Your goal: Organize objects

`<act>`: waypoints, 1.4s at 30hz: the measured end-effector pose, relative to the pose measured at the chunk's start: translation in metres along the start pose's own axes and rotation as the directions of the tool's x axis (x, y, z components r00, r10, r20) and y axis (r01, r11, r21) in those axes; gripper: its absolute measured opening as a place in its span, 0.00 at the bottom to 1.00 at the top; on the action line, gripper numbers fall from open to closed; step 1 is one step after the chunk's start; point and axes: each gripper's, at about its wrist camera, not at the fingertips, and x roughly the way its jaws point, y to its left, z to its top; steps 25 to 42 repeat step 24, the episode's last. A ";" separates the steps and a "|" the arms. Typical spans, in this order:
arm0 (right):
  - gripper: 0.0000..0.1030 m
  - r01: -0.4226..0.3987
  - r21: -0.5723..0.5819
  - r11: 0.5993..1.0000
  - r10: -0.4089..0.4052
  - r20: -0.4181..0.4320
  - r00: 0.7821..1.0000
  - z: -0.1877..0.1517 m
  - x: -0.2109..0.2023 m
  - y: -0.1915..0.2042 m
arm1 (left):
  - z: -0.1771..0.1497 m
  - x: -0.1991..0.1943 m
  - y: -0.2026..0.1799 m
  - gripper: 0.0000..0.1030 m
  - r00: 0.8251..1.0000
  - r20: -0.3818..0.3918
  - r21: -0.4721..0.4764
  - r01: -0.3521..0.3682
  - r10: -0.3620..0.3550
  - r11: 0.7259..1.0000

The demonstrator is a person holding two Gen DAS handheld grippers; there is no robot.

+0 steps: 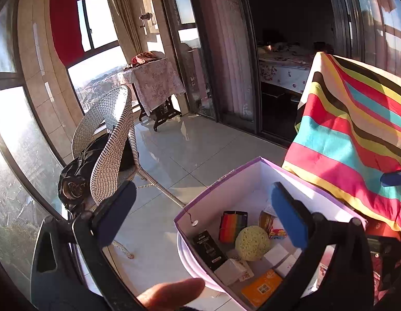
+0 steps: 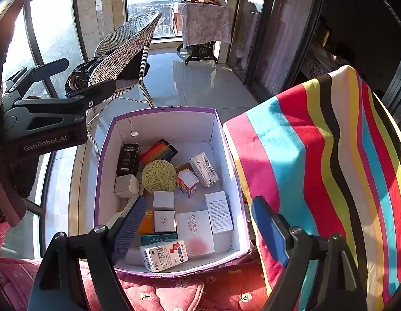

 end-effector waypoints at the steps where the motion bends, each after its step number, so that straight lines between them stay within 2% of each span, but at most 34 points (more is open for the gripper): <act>1: 0.82 0.004 0.001 1.000 -0.004 -0.004 1.000 -0.002 -0.001 -0.001 | -0.002 0.003 -0.002 1.00 0.999 -0.032 0.000 0.027 -0.027 1.000; 5: 0.82 0.009 0.019 1.000 -0.009 -0.031 0.999 -0.010 0.006 -0.004 | -0.011 0.025 -0.013 1.00 0.975 -0.181 -0.043 0.125 -0.131 0.991; 10: 0.82 0.017 0.028 0.999 -0.014 -0.082 0.997 -0.020 0.019 -0.002 | -0.019 0.043 -0.024 1.00 0.954 -0.252 -0.049 0.154 -0.161 0.987; 21: 0.82 0.043 0.044 0.998 -0.038 -0.112 0.993 -0.023 0.031 -0.001 | -0.030 0.057 -0.022 1.00 0.939 -0.304 -0.086 0.142 -0.162 0.986; 24: 0.82 0.045 0.056 0.997 -0.038 -0.120 0.992 -0.024 0.034 -0.003 | -0.032 0.056 -0.022 1.00 0.945 -0.295 -0.088 0.122 -0.143 0.989; 42: 0.82 0.045 0.056 0.997 -0.038 -0.120 0.992 -0.024 0.034 -0.003 | -0.032 0.056 -0.022 1.00 0.945 -0.295 -0.088 0.122 -0.143 0.989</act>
